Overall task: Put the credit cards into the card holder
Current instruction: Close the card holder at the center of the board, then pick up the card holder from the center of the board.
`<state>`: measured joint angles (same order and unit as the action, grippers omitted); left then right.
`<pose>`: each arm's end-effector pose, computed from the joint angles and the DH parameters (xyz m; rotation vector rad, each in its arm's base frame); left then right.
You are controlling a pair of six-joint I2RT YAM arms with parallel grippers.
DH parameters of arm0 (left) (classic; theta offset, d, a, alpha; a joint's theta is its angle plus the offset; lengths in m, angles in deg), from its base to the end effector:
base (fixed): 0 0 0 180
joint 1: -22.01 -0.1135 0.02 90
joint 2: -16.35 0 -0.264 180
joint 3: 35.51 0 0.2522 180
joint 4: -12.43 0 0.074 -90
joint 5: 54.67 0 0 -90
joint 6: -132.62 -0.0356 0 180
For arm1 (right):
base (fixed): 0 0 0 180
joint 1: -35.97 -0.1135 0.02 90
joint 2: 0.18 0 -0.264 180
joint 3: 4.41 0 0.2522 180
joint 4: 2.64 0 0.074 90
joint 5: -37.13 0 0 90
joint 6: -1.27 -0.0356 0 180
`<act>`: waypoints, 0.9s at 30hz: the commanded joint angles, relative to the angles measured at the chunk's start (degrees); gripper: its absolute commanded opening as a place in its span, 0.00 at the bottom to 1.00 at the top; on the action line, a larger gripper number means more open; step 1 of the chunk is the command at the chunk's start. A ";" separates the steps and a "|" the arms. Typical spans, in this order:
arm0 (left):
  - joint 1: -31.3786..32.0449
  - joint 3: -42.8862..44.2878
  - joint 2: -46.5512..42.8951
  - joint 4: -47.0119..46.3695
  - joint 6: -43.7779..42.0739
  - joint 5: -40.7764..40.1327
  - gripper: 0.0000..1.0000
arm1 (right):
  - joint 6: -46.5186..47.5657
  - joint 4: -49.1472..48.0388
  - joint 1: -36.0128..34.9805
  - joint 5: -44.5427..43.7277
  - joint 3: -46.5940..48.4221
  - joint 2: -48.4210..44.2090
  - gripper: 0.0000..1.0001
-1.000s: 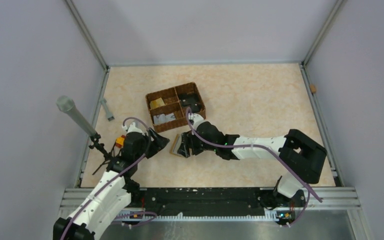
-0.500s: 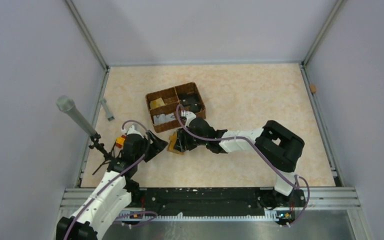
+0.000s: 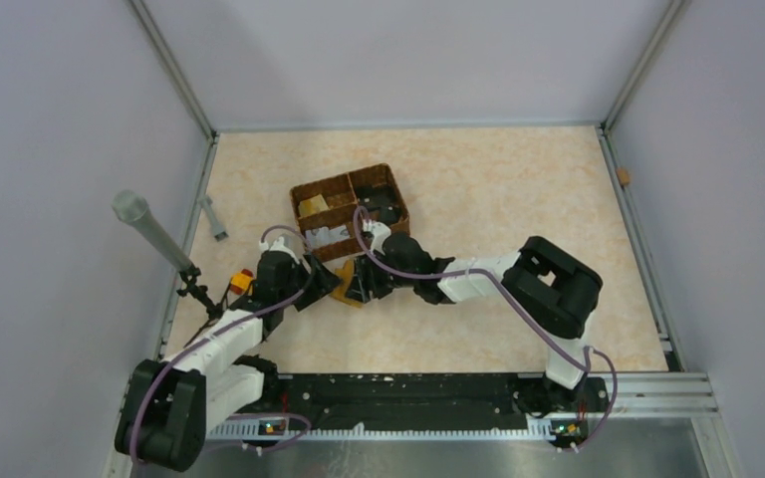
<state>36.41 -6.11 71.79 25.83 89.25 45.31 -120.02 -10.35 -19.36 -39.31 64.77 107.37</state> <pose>0.1738 -0.0510 0.1509 -0.5616 2.2943 -0.7435 0.2154 0.3261 0.1533 -0.6327 2.2219 1.1001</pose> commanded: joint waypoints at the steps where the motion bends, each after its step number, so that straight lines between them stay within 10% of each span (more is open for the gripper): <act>1: -0.24 4.24 5.77 -4.60 -5.47 2.70 0.69 | -0.80 -2.24 1.16 1.20 -2.52 -3.77 0.56; 27: -0.24 7.28 17.78 -2.71 -8.81 1.94 0.33 | -20.52 -15.35 9.11 3.20 -4.96 6.15 0.49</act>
<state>36.34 0.66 88.07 20.65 81.41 49.42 -138.99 -22.79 -10.33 -36.49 56.81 109.51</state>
